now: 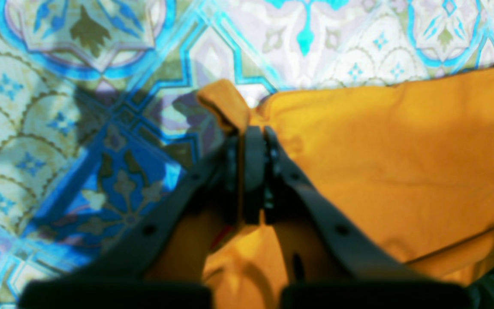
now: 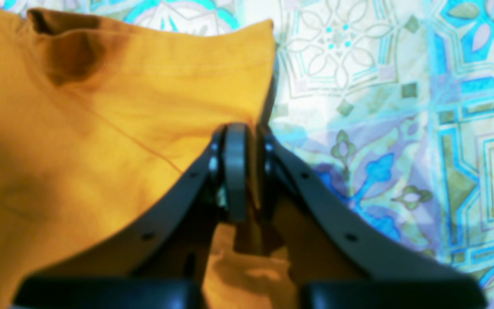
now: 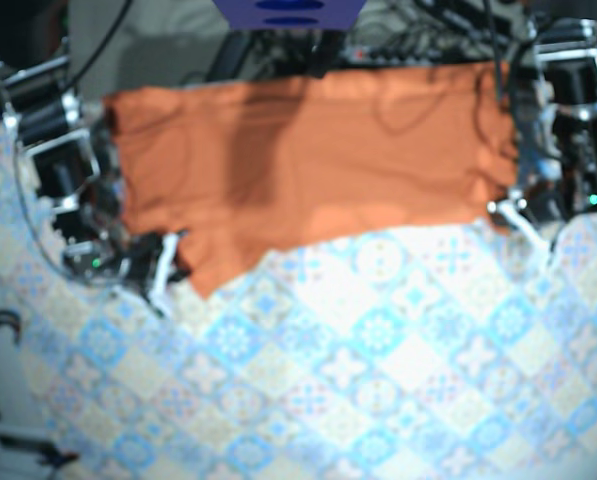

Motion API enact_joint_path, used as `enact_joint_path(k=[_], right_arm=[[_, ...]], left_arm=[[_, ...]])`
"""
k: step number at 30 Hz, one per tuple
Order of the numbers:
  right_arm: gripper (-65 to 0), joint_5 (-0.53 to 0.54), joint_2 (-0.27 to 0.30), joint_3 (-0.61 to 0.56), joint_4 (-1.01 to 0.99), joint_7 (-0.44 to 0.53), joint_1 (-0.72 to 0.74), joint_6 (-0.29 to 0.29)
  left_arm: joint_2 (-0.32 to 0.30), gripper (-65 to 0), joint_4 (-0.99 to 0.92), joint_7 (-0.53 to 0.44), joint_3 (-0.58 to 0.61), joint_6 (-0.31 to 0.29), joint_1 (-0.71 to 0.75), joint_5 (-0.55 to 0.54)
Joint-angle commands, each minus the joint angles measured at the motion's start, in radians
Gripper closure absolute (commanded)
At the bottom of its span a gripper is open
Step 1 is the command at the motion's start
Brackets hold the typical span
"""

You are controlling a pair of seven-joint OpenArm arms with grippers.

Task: Fold the T-shirt properly
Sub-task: 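Fold the held hem edge over toward the robot with both grippers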

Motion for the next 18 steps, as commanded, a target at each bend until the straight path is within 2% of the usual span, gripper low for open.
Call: enact_joint_path(k=[1, 8, 14, 18], right_arm=[[-3.4, 0.017, 0.012, 0.005, 0.013, 0.019, 0.031, 0.003], [-0.9, 0.017, 0.016, 0.017, 0.024, 0.019, 0.034, 0.003], [-0.6, 0.026, 0.055, 0.023, 0.128, 0.013, 0.027, 0.003], [-0.6, 0.02, 0.079, 0.12, 0.184, -0.007, -0.016, 0.003]], left_arm=[[-0.021, 0.0, 0.016, -0.011, -0.004, -0.002, -0.014, -0.011], [-0.021, 0.0, 0.016, -0.011, -0.004, -0.002, -0.014, -0.011], [-0.021, 0.0, 0.017, -0.013, -0.006, -0.003, 0.001, -0.013], [-0.021, 0.0, 0.019, -0.014, -0.006, -0.005, 0.007, -0.017]])
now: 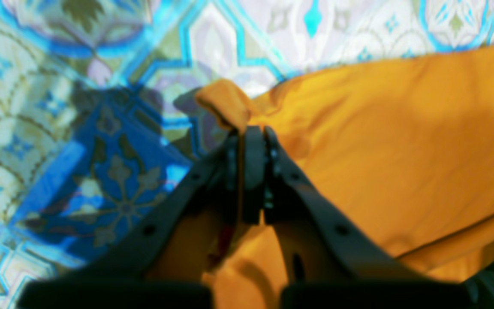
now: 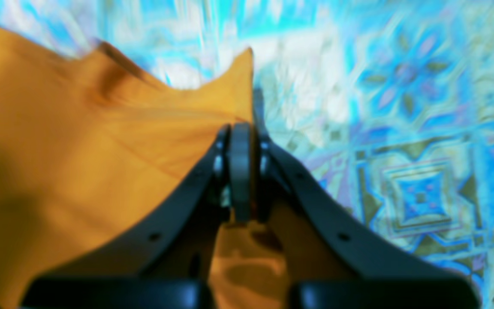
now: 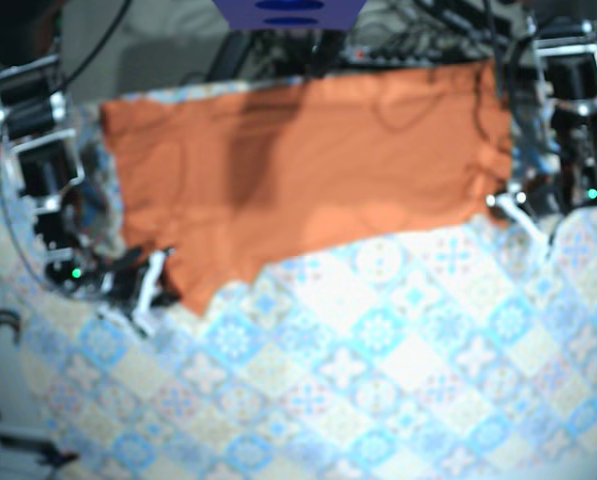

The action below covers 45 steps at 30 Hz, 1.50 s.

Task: Fold the T-shirt properly
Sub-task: 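Fold the held hem edge over toward the robot with both grippers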

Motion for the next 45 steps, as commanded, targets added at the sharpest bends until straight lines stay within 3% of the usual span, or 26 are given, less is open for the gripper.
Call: enact_joint_path(k=[1, 9, 18, 33, 45], right_arm=[[-0.6, 0.006, 0.022, 0.037, 0.026, 0.006, 0.016, -0.002], [-0.7, 0.005, 0.057, 0.164, 0.118, -0.002, -0.107, -0.002], [-0.9, 0.005, 0.059, 0.297, 0.208, 0.0, -0.248, -0.002], [-0.9, 0.005, 0.059, 0.475, 0.385, -0.028, -0.432, -0.002], [-0.7, 0.005, 0.059, 0.521, 0.458, -0.029, -0.552, -0.002]], left_arm=[[-0.021, 0.0, 0.017, -0.011, -0.006, -0.004, -0.016, -0.014], [-0.021, 0.0, 0.017, -0.028, -0.006, -0.045, -0.015, -0.014], [-0.023, 0.0, 0.019, -0.03, -0.004, -0.11, 0.024, -0.009], [-0.044, 0.0, 0.142, -0.03, -0.004, -0.13, 0.114, -0.006], [-0.044, 0.0, 0.146, -0.031, -0.004, -0.13, 0.172, -0.008]])
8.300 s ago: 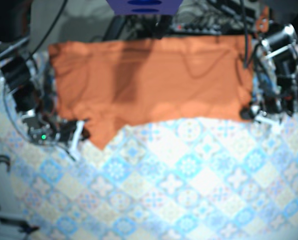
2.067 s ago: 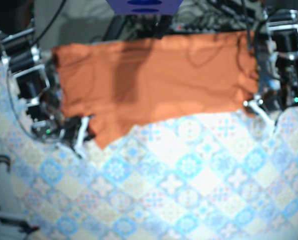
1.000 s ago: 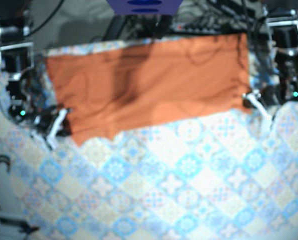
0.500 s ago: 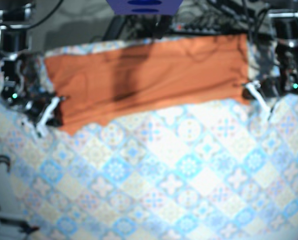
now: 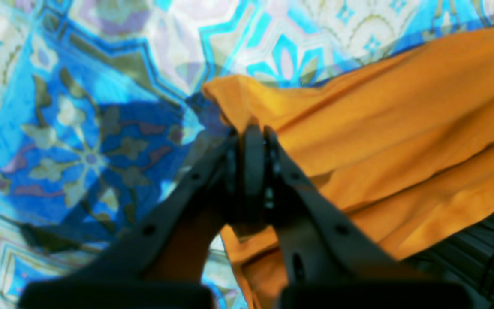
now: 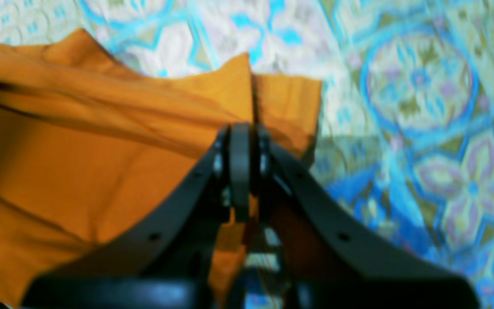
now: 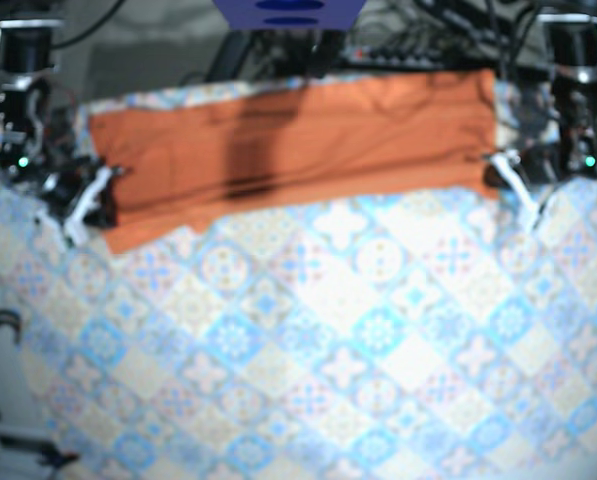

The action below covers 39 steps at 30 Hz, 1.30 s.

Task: Fold the T-shirt properly
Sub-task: 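Fold the held hem edge over toward the robot with both grippers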

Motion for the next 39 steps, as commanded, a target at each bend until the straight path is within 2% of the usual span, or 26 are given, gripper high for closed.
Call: enact_joint_path(k=[1, 7, 29, 33, 39], right_arm=[[-0.7, 0.018, 0.022, 0.01, 0.028, 0.023, 0.004, -0.004], [-0.7, 0.018, 0.02, 0.07, 0.053, 0.023, -0.056, -0.004], [-0.7, 0.018, 0.017, 0.073, 0.119, 0.026, -0.139, -0.004], [-0.7, 0.018, 0.015, 0.073, 0.122, 0.026, -0.151, -0.004], [-0.7, 0.018, 0.014, 0.133, 0.136, 0.024, -0.193, -0.004]], left_arm=[[-0.023, 0.0, 0.015, -0.007, -0.008, -0.004, 0.003, -0.003], [-0.023, 0.0, 0.015, -0.007, -0.008, -0.004, 0.024, -0.003], [-0.023, 0.0, 0.035, -0.009, -0.008, -0.004, 0.082, -0.003], [-0.023, 0.0, 0.035, -0.042, 0.01, -0.004, 0.104, -0.003], [-0.024, 0.0, 0.035, -0.07, 0.032, -0.004, 0.138, -0.003]])
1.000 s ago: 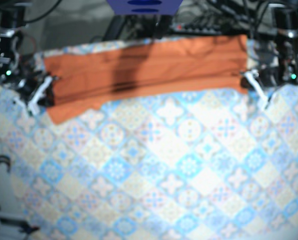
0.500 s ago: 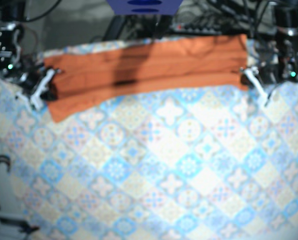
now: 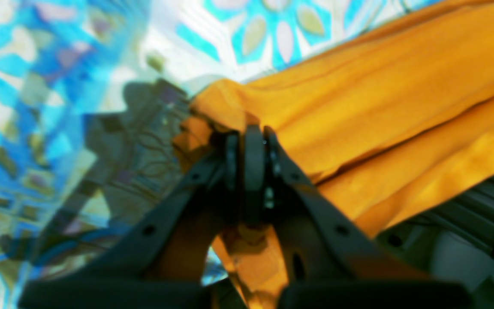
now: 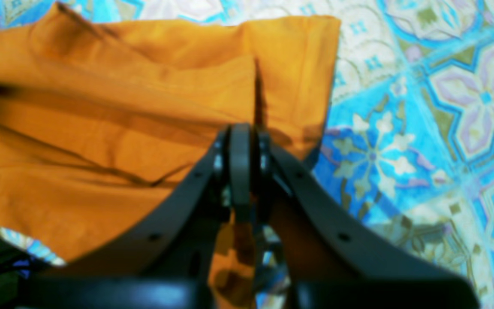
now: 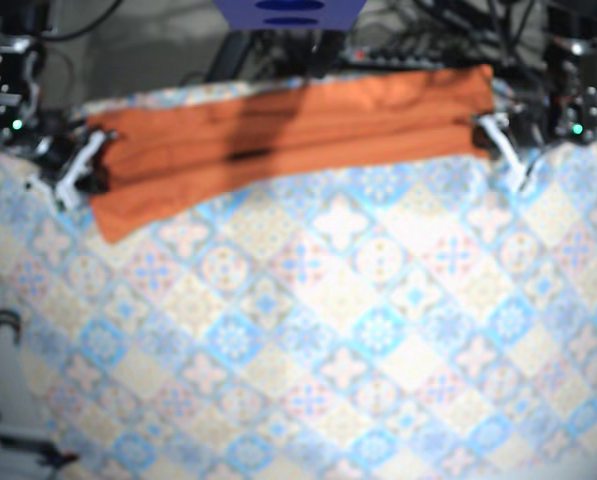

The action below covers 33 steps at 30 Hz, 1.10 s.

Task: Fold the T-shirt properly
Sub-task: 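Fold the held hem edge over toward the robot with both grippers, then hold the strip ends and pull the right gripper's end outward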

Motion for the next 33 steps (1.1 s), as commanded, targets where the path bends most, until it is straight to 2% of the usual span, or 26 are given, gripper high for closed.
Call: enact_joint_path(k=[1, 7, 18, 25, 29, 33], right_arm=[[-0.7, 0.014, 0.021, 0.022, 0.028, 0.02, -0.005, -0.005], [-0.7, 0.018, 0.02, 0.032, 0.092, 0.02, -0.068, -0.005], [-0.7, 0.014, -0.074, 0.032, 0.146, 0.018, -0.134, -0.005], [-0.7, 0.015, -0.091, 0.033, 0.205, 0.018, -0.191, -0.005], [-0.7, 0.015, -0.1, 0.033, 0.201, 0.018, -0.196, -0.005], [-0.7, 0.015, -0.1, 0.033, 0.214, 0.018, -0.206, -0.005]], left_arm=[[-0.023, 0.0, 0.014, -0.007, -0.009, -0.002, -0.002, -0.003], [-0.021, 0.0, 0.014, -0.007, -0.007, -0.002, -0.002, -0.003], [-0.021, 0.0, 0.014, -0.007, -0.007, -0.002, -0.005, -0.003], [-0.02, 0.0, 0.014, -0.009, -0.007, -0.002, -0.005, -0.003], [-0.021, 0.0, 0.011, -0.05, 0.029, 0.0, -0.005, 0.001], [-0.018, 0.0, 0.011, -0.062, 0.049, 0.001, 0.0, 0.046]])
